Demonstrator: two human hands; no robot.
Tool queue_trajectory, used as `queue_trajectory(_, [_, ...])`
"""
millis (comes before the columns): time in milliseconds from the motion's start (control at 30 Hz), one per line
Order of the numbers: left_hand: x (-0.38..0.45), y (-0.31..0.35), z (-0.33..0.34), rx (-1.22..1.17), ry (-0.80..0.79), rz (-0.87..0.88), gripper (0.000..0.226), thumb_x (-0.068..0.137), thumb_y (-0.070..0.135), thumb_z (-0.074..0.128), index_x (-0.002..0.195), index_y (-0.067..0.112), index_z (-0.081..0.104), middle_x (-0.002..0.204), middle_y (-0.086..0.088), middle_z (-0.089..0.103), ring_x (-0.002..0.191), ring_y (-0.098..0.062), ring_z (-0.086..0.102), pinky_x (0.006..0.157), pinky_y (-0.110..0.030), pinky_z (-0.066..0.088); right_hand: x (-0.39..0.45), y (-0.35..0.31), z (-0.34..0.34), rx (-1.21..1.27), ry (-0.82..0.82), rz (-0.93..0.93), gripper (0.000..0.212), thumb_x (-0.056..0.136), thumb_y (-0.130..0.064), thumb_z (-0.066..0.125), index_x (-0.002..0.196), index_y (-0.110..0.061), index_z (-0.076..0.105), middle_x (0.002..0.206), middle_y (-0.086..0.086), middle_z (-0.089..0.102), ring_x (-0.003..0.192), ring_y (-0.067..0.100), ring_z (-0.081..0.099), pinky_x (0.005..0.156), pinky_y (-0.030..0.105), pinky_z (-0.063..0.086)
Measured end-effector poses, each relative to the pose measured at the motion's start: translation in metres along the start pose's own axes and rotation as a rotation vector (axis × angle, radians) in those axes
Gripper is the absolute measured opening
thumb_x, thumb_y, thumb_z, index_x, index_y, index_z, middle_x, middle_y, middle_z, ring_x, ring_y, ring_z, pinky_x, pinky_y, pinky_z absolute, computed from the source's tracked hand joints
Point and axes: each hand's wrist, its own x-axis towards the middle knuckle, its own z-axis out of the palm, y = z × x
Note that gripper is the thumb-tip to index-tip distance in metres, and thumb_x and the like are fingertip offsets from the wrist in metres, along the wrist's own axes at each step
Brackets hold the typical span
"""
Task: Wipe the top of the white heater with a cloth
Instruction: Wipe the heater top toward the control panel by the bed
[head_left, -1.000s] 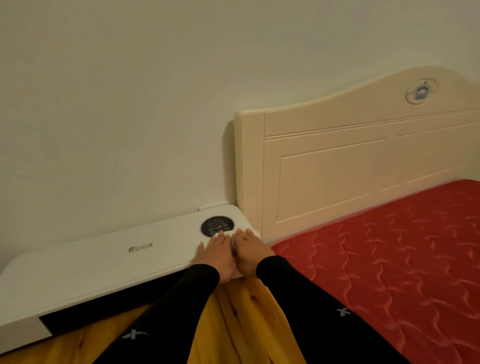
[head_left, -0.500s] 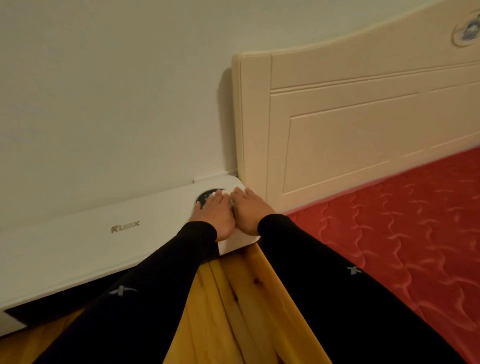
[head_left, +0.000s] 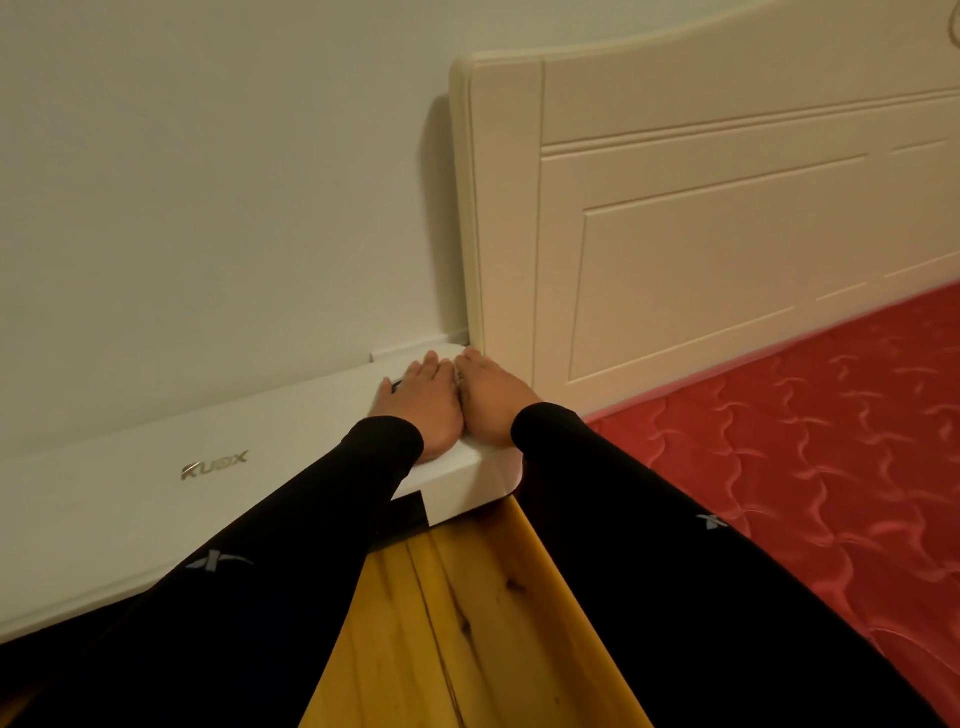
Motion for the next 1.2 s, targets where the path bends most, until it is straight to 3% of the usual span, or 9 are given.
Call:
queue_trajectory(267, [-0.01, 0.004, -0.007, 0.032, -0.011, 0.019, 0.059, 0.104, 0.03, 0.025, 0.158, 0.017, 0.009, 0.167, -0.005, 0.003, 0.153, -0.022, 0.008, 0.122, -0.052, 0.008, -0.009, -0.009, -0.007, -0.006, -0.033, 0.039, 0.071, 0.091, -0.026, 0.057, 0.153, -0.004, 0.029, 0.161, 0.019, 0.023, 0.148, 0.03, 0.026, 0.12, 0.037, 0.026])
queue_trajectory(533, [-0.036, 0.017, -0.007, 0.002, -0.044, 0.069, 0.061, 0.102, 0.034, 0.035, 0.157, 0.018, 0.014, 0.167, -0.005, 0.007, 0.152, -0.024, 0.011, 0.121, -0.056, 0.011, -0.047, -0.013, -0.007, 0.096, 0.018, 0.084, 0.048, 0.097, -0.015, 0.045, 0.144, -0.005, 0.04, 0.154, 0.017, 0.034, 0.137, 0.03, 0.042, 0.111, 0.036, 0.036])
queue_trajectory(667, [-0.056, 0.029, -0.004, -0.027, -0.057, 0.105, 0.058, 0.104, 0.03, 0.031, 0.158, 0.017, 0.012, 0.167, -0.007, 0.006, 0.153, -0.025, 0.009, 0.121, -0.055, 0.011, -0.08, -0.013, -0.005, 0.159, 0.064, 0.089, 0.046, 0.101, -0.008, 0.037, 0.146, 0.001, 0.037, 0.149, 0.02, 0.038, 0.14, 0.03, 0.038, 0.109, 0.035, 0.034])
queue_trajectory(867, [-0.082, 0.045, 0.002, -0.013, -0.046, 0.137, 0.057, 0.106, 0.031, 0.023, 0.158, 0.015, 0.009, 0.167, -0.007, 0.003, 0.153, -0.024, 0.005, 0.122, -0.051, 0.01, -0.118, -0.011, 0.005, 0.448, 0.127, 0.217, 0.048, 0.099, -0.019, 0.044, 0.141, 0.002, 0.034, 0.137, 0.023, 0.054, 0.12, 0.038, 0.055, 0.093, 0.037, 0.043])
queue_trajectory(1067, [-0.1, 0.052, 0.002, 0.001, -0.052, 0.151, 0.056, 0.106, 0.028, 0.021, 0.159, 0.015, 0.009, 0.167, -0.006, 0.002, 0.153, -0.023, 0.005, 0.122, -0.05, 0.007, -0.137, -0.015, 0.01, 0.641, 0.161, 0.288, 0.037, 0.103, -0.027, 0.036, 0.135, -0.012, 0.048, 0.134, 0.013, 0.06, 0.121, 0.03, 0.056, 0.093, 0.031, 0.04])
queue_trajectory(1200, [-0.104, 0.053, -0.002, 0.042, -0.074, 0.164, 0.061, 0.103, 0.023, 0.027, 0.159, 0.014, 0.004, 0.167, -0.007, -0.002, 0.153, -0.022, 0.002, 0.123, -0.05, 0.005, -0.137, -0.019, 0.009, 0.707, 0.179, 0.289, 0.039, 0.104, -0.03, 0.036, 0.137, -0.013, 0.049, 0.136, 0.012, 0.059, 0.124, 0.031, 0.055, 0.096, 0.032, 0.039])
